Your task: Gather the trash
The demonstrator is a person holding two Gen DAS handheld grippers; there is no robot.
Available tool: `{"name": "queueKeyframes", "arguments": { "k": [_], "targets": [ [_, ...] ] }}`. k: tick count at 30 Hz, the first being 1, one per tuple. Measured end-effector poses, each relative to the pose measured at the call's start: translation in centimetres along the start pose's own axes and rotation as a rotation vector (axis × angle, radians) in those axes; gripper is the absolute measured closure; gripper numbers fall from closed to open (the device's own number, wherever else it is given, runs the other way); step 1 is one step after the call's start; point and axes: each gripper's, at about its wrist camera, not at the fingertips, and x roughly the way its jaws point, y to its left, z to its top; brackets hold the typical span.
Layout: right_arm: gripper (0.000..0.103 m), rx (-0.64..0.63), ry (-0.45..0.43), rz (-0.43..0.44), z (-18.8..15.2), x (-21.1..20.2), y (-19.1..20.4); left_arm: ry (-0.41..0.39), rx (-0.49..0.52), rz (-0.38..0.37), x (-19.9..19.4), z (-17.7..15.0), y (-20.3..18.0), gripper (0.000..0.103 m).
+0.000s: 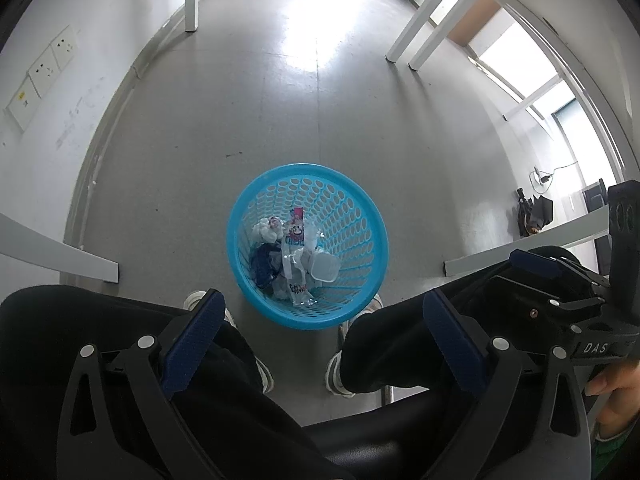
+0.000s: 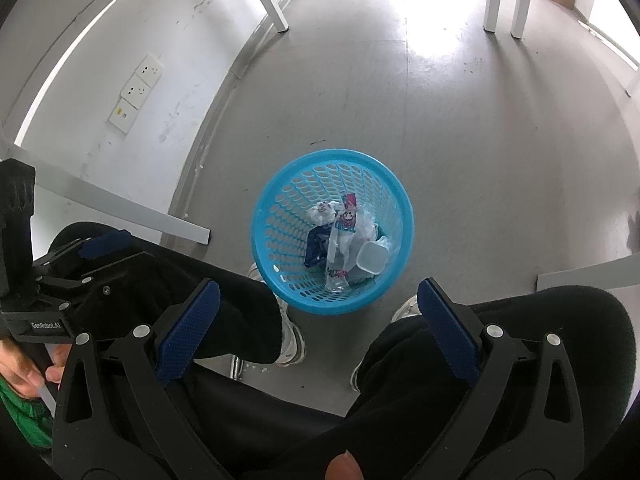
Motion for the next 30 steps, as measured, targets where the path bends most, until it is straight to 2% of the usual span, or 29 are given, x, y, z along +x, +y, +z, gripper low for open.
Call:
{"name": "queueKeyframes", "arguments": {
  "k": [30],
  "targets": [
    [0.008,0.008,0.014,0.019,-0.19,0.16,-0.04,0.001,-0.002,0.000,0.06,-0.11,-0.08,0.006]
  ]
}}
